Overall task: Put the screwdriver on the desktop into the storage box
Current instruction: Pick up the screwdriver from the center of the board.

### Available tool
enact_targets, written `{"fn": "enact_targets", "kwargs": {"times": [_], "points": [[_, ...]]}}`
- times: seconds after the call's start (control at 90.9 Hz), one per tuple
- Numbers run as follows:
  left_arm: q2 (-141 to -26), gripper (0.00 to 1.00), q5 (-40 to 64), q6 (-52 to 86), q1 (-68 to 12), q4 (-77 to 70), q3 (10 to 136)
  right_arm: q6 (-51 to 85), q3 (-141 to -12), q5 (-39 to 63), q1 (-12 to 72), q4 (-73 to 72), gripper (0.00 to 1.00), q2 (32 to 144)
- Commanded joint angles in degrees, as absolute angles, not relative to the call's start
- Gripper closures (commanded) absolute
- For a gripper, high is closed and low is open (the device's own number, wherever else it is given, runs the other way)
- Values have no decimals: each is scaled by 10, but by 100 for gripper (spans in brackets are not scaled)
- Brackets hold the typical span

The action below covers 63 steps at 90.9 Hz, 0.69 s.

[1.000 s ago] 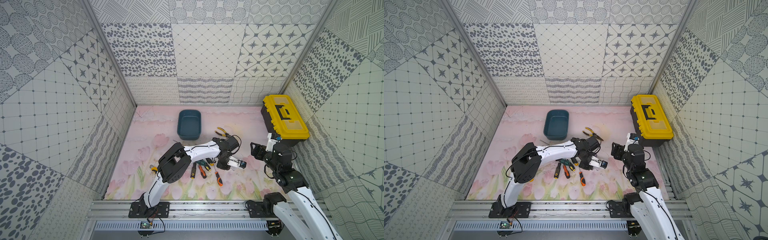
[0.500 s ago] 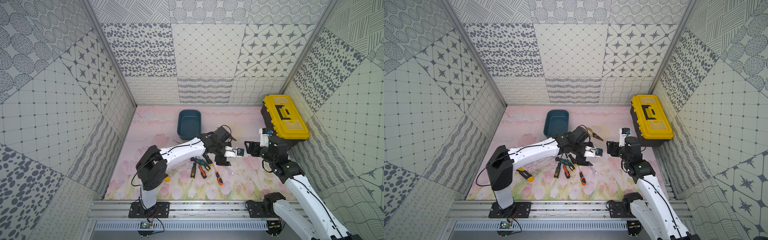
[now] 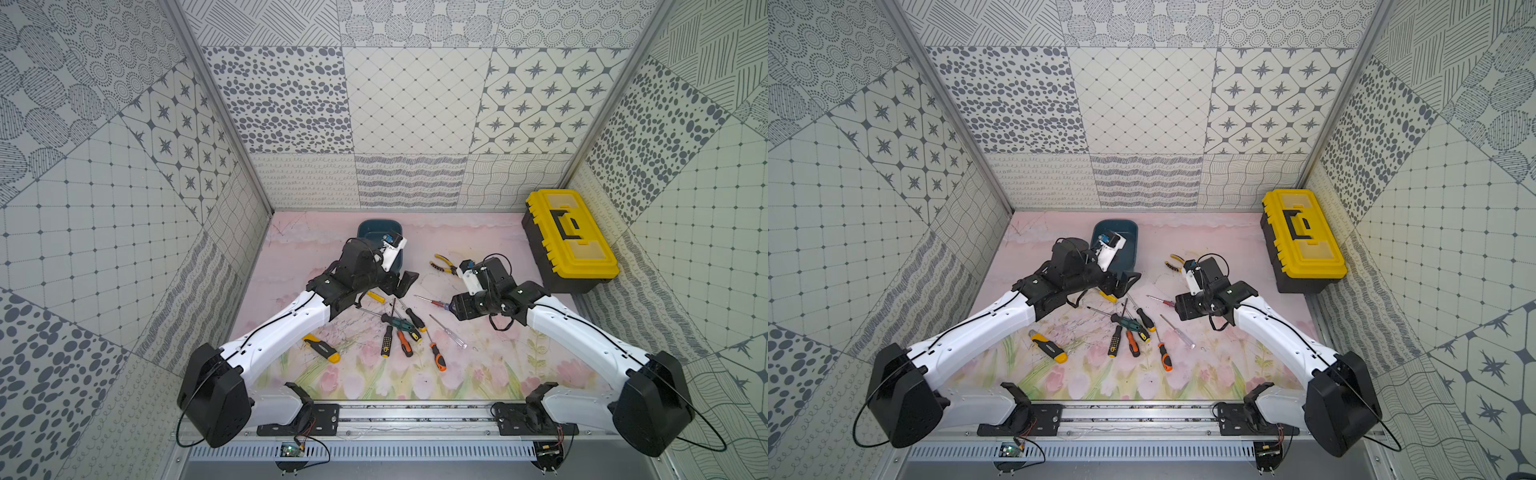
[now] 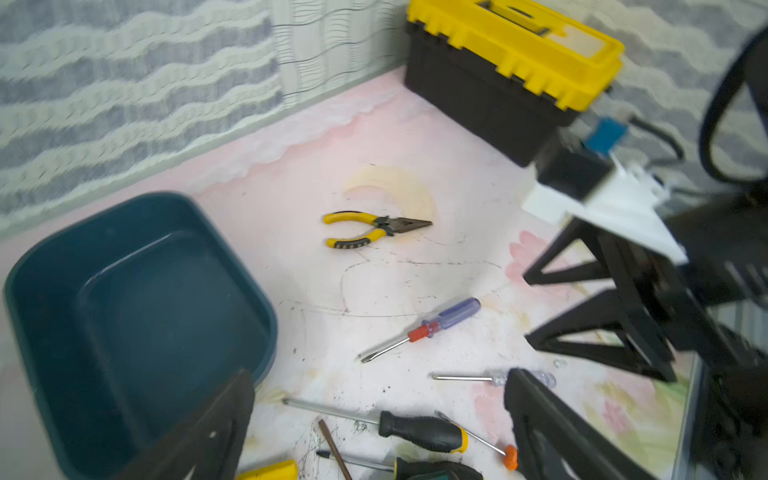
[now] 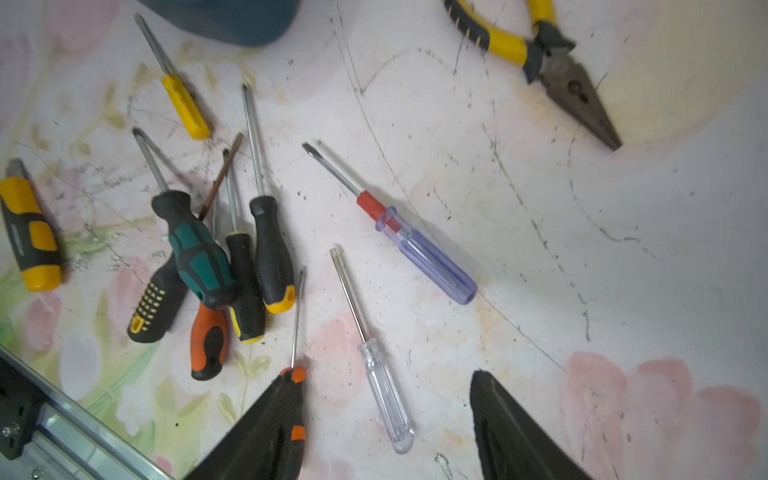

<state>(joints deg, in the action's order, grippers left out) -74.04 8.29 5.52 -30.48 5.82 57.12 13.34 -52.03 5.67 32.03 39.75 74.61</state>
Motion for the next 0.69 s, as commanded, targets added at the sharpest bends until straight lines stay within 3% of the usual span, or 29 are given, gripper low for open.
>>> {"fn": "enact_targets", "kwargs": {"times": [0.0,0.22,0.561,0.682], "points": [[-690,0,15,417,-221,12,481,142,-540,39,344,465,29,787],[-672,1,65,488,-132,13,432,165,-551,45,368,481,36,870],[-674,0,81,498,-122,15,424,162,-577,5,395,478,66,950],[-668,1,79,495,-122,21,422,158,-577,-7,404,484,70,961]]}}
